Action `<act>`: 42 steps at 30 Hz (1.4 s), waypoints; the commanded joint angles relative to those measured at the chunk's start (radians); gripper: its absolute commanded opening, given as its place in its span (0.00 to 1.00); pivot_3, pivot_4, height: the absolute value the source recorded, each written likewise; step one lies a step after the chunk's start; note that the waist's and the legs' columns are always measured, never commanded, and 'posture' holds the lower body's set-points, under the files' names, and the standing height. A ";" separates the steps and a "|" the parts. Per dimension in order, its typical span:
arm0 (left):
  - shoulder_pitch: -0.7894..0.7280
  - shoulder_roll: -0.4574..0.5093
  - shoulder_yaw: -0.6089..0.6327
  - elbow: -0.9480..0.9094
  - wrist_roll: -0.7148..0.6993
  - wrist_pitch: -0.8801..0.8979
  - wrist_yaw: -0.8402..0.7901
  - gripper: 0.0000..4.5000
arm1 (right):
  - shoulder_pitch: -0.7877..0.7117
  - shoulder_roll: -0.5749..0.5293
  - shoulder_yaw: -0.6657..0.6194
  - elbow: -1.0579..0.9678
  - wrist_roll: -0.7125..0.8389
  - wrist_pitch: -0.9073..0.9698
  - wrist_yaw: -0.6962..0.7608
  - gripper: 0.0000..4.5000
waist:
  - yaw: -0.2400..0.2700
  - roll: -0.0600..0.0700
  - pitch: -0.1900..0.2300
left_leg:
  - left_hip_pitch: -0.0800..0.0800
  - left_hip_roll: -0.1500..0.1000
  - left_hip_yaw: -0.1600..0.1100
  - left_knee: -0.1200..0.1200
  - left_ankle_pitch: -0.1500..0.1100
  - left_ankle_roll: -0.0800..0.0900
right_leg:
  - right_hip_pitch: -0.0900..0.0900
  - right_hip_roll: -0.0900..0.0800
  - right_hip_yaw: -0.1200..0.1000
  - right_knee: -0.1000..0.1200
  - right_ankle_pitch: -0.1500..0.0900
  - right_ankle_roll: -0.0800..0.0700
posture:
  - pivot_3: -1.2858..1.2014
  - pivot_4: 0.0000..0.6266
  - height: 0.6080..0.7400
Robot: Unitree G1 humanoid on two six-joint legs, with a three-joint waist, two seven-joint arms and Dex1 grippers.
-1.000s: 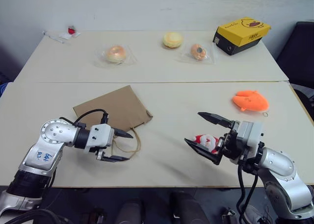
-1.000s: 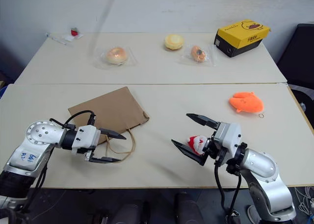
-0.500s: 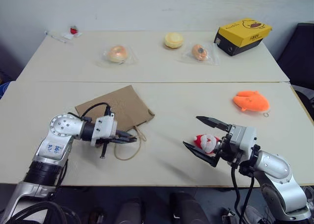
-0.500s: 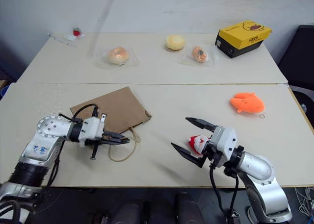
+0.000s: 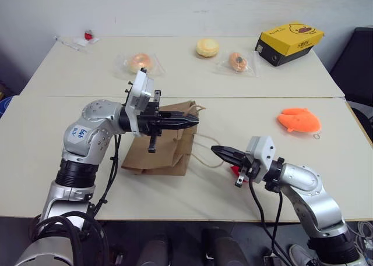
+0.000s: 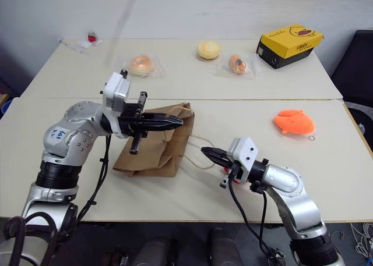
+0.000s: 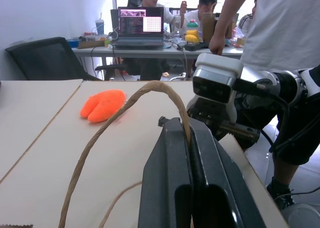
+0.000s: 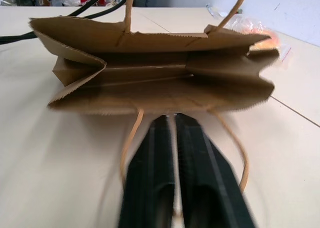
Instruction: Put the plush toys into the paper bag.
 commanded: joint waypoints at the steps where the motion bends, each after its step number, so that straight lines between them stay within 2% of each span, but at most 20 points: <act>1: 0.022 -0.012 -0.013 -0.069 0.013 -0.004 0.019 0.00 | -0.082 0.054 0.027 0.064 -0.046 -0.039 -0.031 0.01 | -0.002 0.000 0.000 | 0.000 0.000 0.000 0.000 0.000 0.000 | 0.000 0.000 0.000 0.000 0.000 0.000 | 0.52 0.24 1.00; 10: 0.043 -0.053 -0.018 -0.093 0.016 0.001 0.056 0.00 | -0.188 0.081 0.121 0.238 -0.130 -0.106 0.062 0.01 | 0.002 0.000 0.000 | -0.001 0.000 -0.001 0.000 0.000 -0.001 | 0.000 0.000 0.000 0.000 0.000 0.000 | 0.52 0.24 1.00; 19: 0.059 -0.065 -0.009 -0.132 0.000 0.032 0.093 0.00 | -0.336 0.235 0.201 0.462 -0.212 -0.183 0.050 0.01 | -0.018 0.000 0.000 | -0.001 0.000 -0.001 0.000 0.001 -0.002 | -0.002 0.000 0.000 0.002 0.000 0.000 | 0.52 0.24 1.00; 26: 0.074 -0.053 0.037 -0.164 -0.022 0.063 0.137 0.00 | -0.360 0.292 0.228 0.634 -0.261 -0.248 0.056 0.01 | -0.022 0.000 0.000 | -0.001 0.000 -0.001 0.000 0.001 -0.002 | -0.001 0.000 0.000 0.001 0.000 0.000 | 0.52 0.24 1.00; 30: 0.085 -0.019 0.069 -0.172 -0.011 0.051 0.138 0.00 | -0.353 0.304 0.224 0.667 -0.268 -0.247 0.057 0.01 | -0.023 0.000 0.000 | -0.001 0.000 -0.002 0.000 0.001 -0.002 | -0.002 0.000 -0.001 0.001 0.000 0.000 | 0.52 0.24 1.00; 34: 0.058 -0.023 0.134 -0.183 -0.066 0.081 0.177 0.00 | -0.345 0.301 0.235 0.681 -0.286 -0.231 0.064 0.01 | -0.022 0.000 0.000 | -0.001 0.000 -0.002 0.000 0.001 -0.002 | -0.001 0.000 -0.001 0.001 0.000 0.000 | 0.52 0.24 1.00; 42: 0.053 -0.008 0.202 -0.205 -0.135 0.128 0.213 0.00 | -0.334 0.270 0.256 0.674 -0.341 -0.102 0.047 0.01 | -0.022 -0.001 -0.001 | 0.000 0.000 -0.003 0.001 0.002 -0.003 | 0.000 0.000 -0.001 0.002 0.000 0.000 | 0.52 0.24 1.00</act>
